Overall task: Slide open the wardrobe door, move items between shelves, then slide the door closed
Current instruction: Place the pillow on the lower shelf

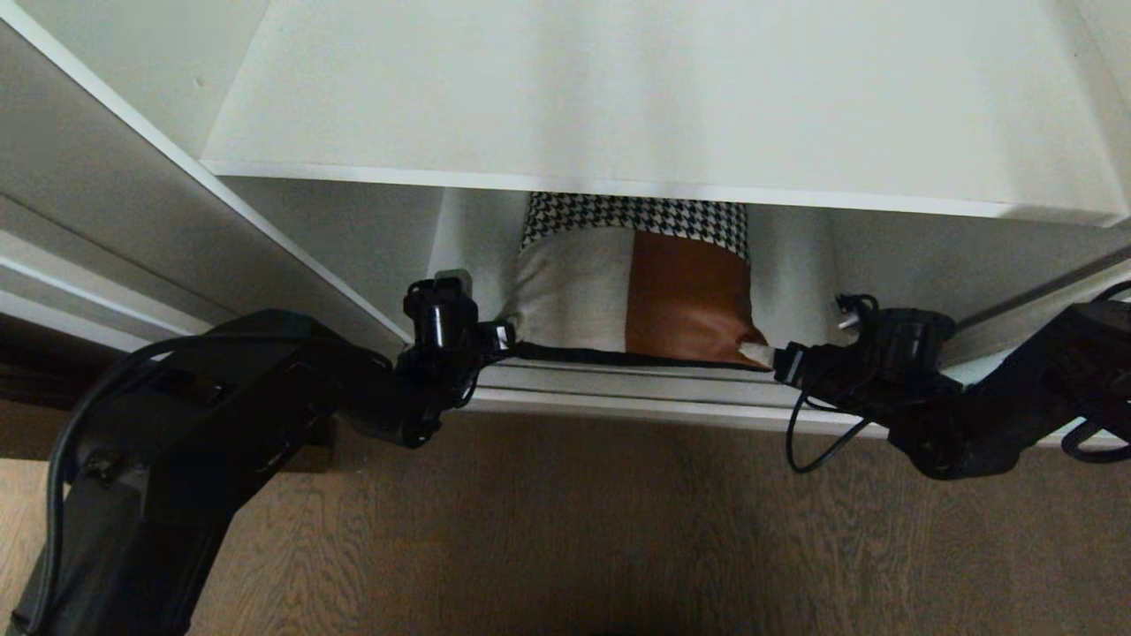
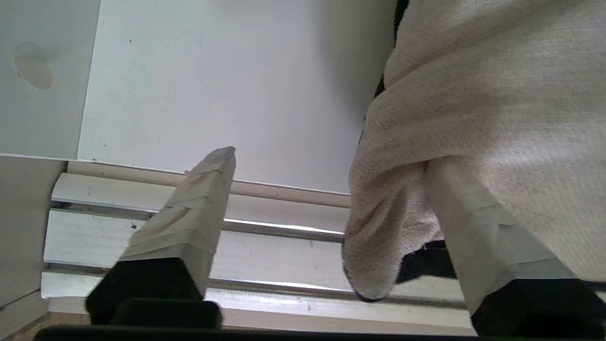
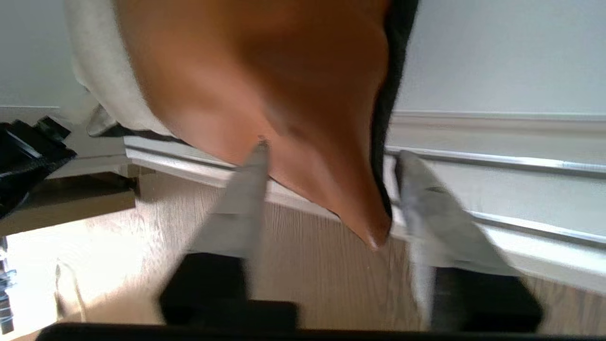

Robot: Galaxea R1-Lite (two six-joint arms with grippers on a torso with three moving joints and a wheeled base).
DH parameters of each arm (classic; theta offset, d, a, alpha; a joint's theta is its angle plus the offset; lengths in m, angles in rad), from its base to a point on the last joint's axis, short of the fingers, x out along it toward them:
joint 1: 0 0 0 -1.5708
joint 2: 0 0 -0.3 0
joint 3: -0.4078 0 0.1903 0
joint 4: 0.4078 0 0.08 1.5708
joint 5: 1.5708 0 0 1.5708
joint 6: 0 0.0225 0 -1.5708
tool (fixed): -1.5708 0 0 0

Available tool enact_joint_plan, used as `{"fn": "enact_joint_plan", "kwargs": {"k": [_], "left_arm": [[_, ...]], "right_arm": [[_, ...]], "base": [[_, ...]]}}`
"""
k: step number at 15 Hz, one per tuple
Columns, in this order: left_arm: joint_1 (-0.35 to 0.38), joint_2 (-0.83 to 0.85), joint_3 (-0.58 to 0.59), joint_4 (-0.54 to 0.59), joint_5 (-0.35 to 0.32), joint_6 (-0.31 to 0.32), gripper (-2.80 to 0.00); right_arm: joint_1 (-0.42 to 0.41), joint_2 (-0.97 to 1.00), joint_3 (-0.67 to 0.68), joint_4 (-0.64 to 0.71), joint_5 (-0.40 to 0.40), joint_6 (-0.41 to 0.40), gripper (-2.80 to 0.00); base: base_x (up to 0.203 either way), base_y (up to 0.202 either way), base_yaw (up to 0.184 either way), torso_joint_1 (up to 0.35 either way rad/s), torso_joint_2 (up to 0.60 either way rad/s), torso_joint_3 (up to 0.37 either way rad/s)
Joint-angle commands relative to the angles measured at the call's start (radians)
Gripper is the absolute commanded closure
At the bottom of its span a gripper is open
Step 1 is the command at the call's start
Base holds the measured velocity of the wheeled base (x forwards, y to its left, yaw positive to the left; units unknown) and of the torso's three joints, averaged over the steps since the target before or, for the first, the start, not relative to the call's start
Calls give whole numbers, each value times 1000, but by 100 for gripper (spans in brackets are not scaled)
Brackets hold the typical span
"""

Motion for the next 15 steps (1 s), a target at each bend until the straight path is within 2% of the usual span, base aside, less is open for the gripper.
{"fn": "enact_joint_plan", "kwargs": {"k": [1, 6, 7, 8, 9, 11, 15], "left_arm": [[-2, -13, 41, -39, 1, -3, -280], [-21, -86, 120, -40, -1, -32, -280], [-27, -95, 134, -40, -1, -37, 0], [-29, -103, 138, -36, 0, -39, 0], [-30, -115, 150, -28, -1, -39, 0], [-32, -121, 174, -44, -2, -37, 0], [-31, -105, 204, -183, -1, -34, 0]], "right_arm": [[0, -7, 40, -71, 3, 0, -280], [8, -79, 157, -169, 6, -62, -280], [12, -94, 174, -173, 6, -70, -280], [15, -104, 185, -175, 6, -71, -280], [17, -108, 201, -180, 6, -75, 0], [24, -128, 235, -197, 19, -93, 0], [31, -144, 254, -196, 34, -107, 0]], "base": [[0, 0, 0, 0, 0, 0], [0, 0, 0, 0, 0, 0], [0, 0, 0, 0, 0, 0], [0, 0, 0, 0, 0, 0], [0, 0, 0, 0, 0, 0], [0, 0, 0, 0, 0, 0], [0, 0, 0, 0, 0, 0]]}}
